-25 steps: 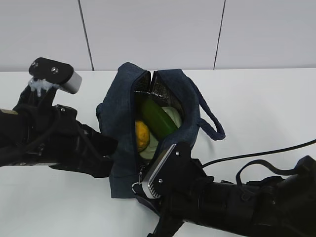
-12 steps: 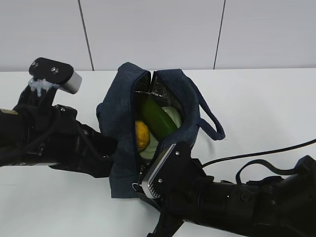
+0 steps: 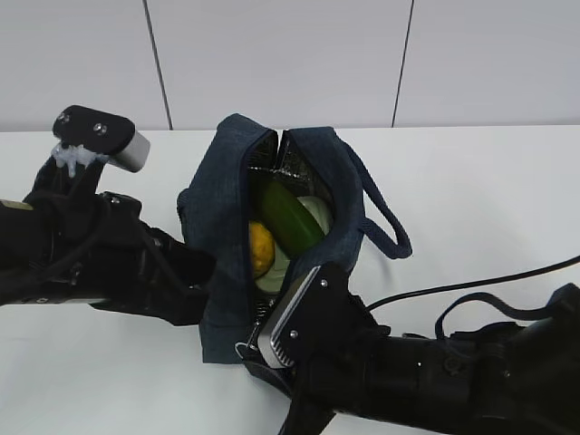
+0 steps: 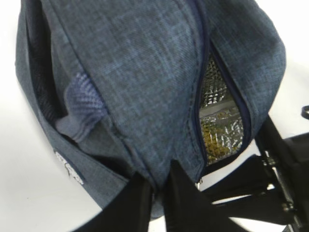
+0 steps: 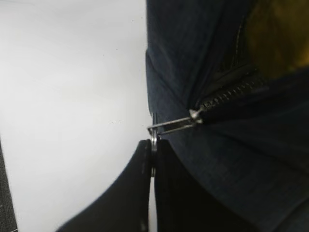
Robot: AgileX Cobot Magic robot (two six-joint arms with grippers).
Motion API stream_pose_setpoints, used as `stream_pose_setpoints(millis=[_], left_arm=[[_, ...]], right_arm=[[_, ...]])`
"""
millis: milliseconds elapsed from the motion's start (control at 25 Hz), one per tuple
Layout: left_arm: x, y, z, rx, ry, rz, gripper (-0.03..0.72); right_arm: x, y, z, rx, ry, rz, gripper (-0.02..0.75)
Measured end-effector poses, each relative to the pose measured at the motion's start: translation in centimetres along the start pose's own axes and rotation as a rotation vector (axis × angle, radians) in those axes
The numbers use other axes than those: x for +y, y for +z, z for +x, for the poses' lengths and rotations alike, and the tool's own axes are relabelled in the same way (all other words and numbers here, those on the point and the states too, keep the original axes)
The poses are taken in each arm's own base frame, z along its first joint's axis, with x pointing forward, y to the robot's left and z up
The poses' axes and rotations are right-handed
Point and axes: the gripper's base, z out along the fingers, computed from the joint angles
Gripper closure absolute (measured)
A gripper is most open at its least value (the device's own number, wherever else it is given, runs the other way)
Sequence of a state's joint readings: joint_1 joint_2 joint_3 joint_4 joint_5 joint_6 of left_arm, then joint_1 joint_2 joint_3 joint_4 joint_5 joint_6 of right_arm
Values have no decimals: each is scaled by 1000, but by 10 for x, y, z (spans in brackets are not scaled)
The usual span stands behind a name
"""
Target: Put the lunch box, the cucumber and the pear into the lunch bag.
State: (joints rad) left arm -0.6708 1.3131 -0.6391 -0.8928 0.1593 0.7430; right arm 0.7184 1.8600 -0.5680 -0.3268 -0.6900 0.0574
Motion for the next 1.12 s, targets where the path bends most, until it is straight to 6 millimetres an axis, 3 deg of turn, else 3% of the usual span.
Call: stream_pose_setpoints(millis=[320, 1120], left_arm=[[0, 0, 0, -1, 0, -1, 684], [0, 0, 0, -1, 1, 0, 684]], right_arm=[[3, -26, -13, -51, -10, 7, 738], [1, -59, -47, -155, -26, 56, 738]])
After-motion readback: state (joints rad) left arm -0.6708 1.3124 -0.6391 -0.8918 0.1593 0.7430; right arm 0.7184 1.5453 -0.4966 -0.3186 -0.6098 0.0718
